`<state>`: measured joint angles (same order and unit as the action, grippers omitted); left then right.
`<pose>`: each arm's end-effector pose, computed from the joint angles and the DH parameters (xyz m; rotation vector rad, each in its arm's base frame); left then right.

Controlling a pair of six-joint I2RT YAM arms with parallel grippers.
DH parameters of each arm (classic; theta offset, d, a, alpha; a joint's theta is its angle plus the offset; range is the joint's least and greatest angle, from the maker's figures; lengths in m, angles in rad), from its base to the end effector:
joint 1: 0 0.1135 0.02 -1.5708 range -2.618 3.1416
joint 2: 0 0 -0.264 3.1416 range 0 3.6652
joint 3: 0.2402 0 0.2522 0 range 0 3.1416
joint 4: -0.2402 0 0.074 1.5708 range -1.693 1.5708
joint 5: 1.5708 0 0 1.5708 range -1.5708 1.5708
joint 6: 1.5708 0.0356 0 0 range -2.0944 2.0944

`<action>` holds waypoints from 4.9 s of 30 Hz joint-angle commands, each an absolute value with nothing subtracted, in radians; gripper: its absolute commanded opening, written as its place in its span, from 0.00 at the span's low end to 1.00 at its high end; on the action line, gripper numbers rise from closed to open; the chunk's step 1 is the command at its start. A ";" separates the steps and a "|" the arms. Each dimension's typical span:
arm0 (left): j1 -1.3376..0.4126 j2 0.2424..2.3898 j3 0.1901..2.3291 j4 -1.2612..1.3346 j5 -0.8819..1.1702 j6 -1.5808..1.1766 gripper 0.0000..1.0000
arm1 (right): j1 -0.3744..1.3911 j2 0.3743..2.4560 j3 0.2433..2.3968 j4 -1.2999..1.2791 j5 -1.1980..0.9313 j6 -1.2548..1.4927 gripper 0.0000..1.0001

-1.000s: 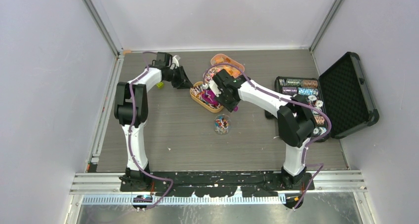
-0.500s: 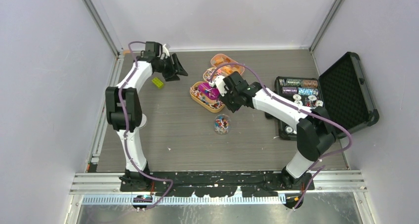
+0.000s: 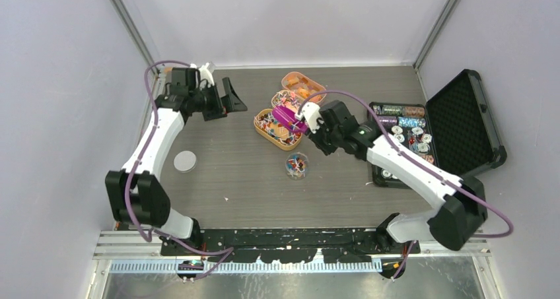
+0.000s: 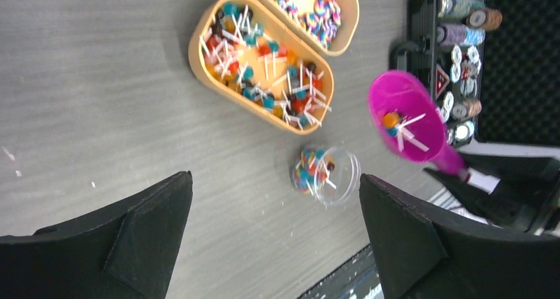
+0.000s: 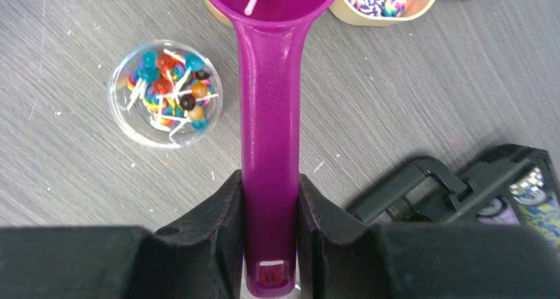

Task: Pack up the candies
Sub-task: Place the fake candies in the packing bottle, then scoop the fake candies from the storage box.

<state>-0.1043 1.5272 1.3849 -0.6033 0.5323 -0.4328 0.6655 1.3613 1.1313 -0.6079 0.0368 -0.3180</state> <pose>0.3327 -0.0530 0.3309 -0.1069 2.3497 -0.8852 0.2294 0.1784 0.2929 -1.1234 2.1335 0.1163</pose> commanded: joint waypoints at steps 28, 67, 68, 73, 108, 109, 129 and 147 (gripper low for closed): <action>-0.206 1.059 0.954 -0.766 0.321 -0.214 1.00 | 0.885 1.223 1.208 -1.293 0.391 -0.353 0.00; -0.206 1.032 0.959 -0.804 0.163 -0.235 1.00 | 1.016 1.394 1.390 -1.401 0.547 -0.230 0.00; -0.206 1.034 0.958 -0.798 0.157 -0.241 1.00 | 1.016 1.400 1.398 -1.394 0.541 -0.221 0.00; -0.204 1.087 0.931 -0.727 0.288 -0.310 1.00 | 0.987 1.468 1.457 -1.381 0.491 -0.192 0.01; -0.140 2.115 1.609 -0.438 0.531 -0.556 0.04 | 0.816 2.238 2.234 -1.543 0.399 -0.265 0.00; -0.140 2.120 1.603 -0.422 0.545 -0.573 0.04 | 0.815 2.249 2.243 -1.541 0.393 -0.268 0.00; -0.140 2.207 1.615 -0.407 0.640 -0.614 0.06 | 0.800 2.287 2.181 -1.341 0.298 -0.311 0.01; -0.140 2.197 1.610 -0.403 0.644 -0.610 0.07 | 0.770 2.200 2.021 -1.190 0.266 -0.313 0.01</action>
